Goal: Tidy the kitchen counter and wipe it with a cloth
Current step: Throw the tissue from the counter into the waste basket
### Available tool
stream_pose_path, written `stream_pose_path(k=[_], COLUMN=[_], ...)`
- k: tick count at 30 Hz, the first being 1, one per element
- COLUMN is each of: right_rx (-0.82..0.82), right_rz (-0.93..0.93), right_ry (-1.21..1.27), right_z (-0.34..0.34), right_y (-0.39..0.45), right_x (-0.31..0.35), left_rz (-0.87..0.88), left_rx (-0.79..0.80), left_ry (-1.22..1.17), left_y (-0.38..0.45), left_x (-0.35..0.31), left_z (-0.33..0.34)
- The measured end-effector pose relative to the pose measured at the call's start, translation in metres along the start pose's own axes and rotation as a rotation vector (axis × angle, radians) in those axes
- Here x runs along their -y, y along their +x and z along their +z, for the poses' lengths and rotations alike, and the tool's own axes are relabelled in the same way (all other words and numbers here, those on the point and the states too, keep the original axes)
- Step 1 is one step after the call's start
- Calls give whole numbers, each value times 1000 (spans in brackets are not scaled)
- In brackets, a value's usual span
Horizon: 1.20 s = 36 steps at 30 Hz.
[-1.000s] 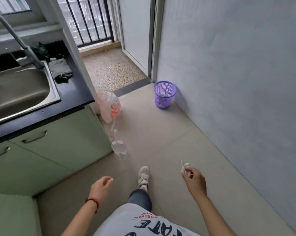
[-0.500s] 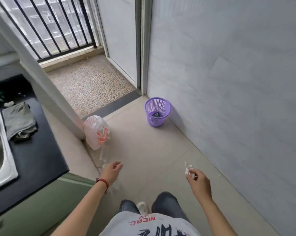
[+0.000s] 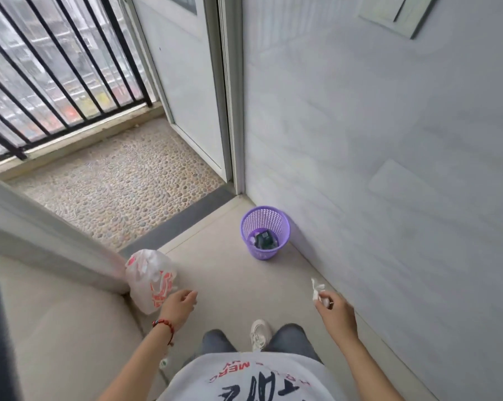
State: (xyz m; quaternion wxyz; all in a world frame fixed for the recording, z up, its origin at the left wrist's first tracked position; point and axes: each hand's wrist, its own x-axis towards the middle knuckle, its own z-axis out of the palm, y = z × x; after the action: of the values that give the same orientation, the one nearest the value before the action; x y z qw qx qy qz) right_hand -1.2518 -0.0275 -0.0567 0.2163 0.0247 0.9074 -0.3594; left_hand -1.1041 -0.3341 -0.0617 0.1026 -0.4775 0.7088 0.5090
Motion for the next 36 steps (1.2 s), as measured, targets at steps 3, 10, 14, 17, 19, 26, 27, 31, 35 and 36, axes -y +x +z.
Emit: stream_pose_path(k=[3, 10, 14, 17, 19, 26, 27, 31, 35, 36], right_rx=[4, -10, -62, -73, -84, -87, -81, -55, -35, -28], right_rz=[-15, 28, 100, 164, 183, 256, 265, 301, 317, 320], right_ry=[-32, 19, 59, 86, 96, 83, 79, 22, -24, -32], right_z=[4, 31, 57, 76, 87, 123, 128, 151, 172, 175], right_y=[43, 116, 145, 162, 174, 223, 233, 278, 321, 331], right_x=[35, 100, 130, 156, 171, 194, 195, 192, 191, 191], left_rz=[-65, -126, -53, 36, 72, 72, 73, 63, 24, 18], left_rx=[-22, 44, 119, 172, 199, 292, 302, 332, 337, 334], left_ry=[-63, -7, 111, 238, 332, 452, 451, 451, 413, 402], left_y=[24, 113, 170, 217, 245, 315, 323, 344, 356, 357], left_x=[-18, -62, -116, -154, -173, -206, -206, -201, -189, -187], left_z=[-12, -40, -62, -79, -86, -75, -70, -54, -44, -42])
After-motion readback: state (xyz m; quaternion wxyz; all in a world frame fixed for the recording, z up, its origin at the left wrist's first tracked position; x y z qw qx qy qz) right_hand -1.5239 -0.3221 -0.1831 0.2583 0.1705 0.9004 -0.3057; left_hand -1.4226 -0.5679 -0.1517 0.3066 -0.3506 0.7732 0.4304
